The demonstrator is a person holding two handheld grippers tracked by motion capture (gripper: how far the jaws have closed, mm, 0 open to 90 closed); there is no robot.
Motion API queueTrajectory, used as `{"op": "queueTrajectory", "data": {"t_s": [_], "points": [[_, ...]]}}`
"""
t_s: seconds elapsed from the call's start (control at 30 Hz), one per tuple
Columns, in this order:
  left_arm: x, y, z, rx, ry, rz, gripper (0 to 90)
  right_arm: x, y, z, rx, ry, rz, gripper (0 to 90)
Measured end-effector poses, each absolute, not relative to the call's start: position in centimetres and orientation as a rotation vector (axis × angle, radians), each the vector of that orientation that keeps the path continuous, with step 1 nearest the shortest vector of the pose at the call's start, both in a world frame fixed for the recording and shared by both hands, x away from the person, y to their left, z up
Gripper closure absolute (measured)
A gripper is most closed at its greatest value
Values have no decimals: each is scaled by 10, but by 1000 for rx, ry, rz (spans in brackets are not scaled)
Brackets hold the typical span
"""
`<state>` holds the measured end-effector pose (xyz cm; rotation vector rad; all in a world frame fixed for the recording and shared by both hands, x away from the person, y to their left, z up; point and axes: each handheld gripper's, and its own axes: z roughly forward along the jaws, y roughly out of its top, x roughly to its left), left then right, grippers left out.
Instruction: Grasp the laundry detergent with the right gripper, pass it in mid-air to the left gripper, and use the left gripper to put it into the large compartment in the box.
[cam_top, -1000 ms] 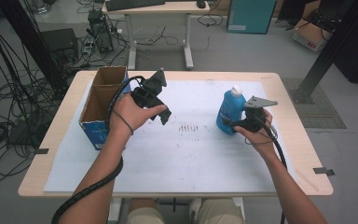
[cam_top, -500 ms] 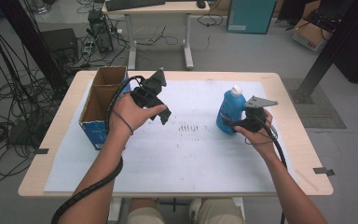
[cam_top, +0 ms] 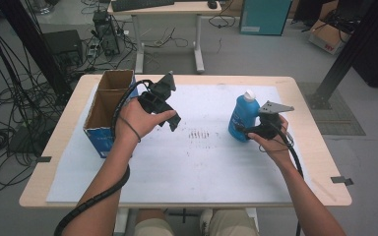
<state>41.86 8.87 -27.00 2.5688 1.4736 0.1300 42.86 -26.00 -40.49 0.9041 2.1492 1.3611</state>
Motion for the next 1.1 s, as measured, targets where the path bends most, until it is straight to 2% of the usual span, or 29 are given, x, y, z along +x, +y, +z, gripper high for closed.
{"op": "queueTrajectory", "data": {"t_s": [1.1], "points": [[419, 89, -269, 2569, 1473, 130, 52, 429, -260, -406, 901, 2153, 1357, 19]]}}
